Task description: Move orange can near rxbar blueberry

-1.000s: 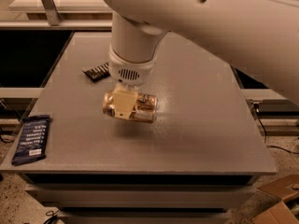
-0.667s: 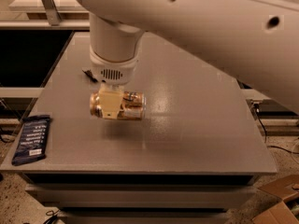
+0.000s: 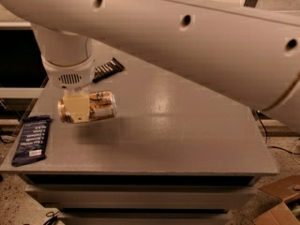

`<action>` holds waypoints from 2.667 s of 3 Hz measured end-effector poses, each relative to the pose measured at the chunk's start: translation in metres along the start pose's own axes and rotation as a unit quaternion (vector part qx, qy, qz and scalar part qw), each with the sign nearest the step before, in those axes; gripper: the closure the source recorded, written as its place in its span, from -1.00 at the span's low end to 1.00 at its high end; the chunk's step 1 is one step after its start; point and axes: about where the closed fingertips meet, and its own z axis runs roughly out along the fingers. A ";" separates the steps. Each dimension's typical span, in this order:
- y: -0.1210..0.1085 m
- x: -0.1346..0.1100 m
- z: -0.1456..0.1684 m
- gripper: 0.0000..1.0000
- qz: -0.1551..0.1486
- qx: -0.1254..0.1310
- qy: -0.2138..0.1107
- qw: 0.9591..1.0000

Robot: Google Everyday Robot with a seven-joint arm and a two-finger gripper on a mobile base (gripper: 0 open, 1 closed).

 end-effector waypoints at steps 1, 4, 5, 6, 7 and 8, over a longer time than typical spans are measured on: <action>-0.001 -0.026 0.015 1.00 -0.034 -0.011 0.001 0.999; 0.008 -0.063 0.045 0.17 -0.077 -0.047 -0.002 0.996; 0.008 -0.065 0.047 -0.28 -0.080 -0.050 -0.002 0.996; 0.008 -0.065 0.047 -0.74 -0.082 -0.052 -0.002 0.995; 0.007 -0.065 0.047 -1.00 -0.083 -0.054 -0.004 0.995; 0.006 -0.065 0.047 -1.00 -0.086 -0.054 -0.006 0.995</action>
Offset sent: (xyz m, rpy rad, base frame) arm -0.0171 0.0703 -0.0392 -0.0512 0.0634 0.1851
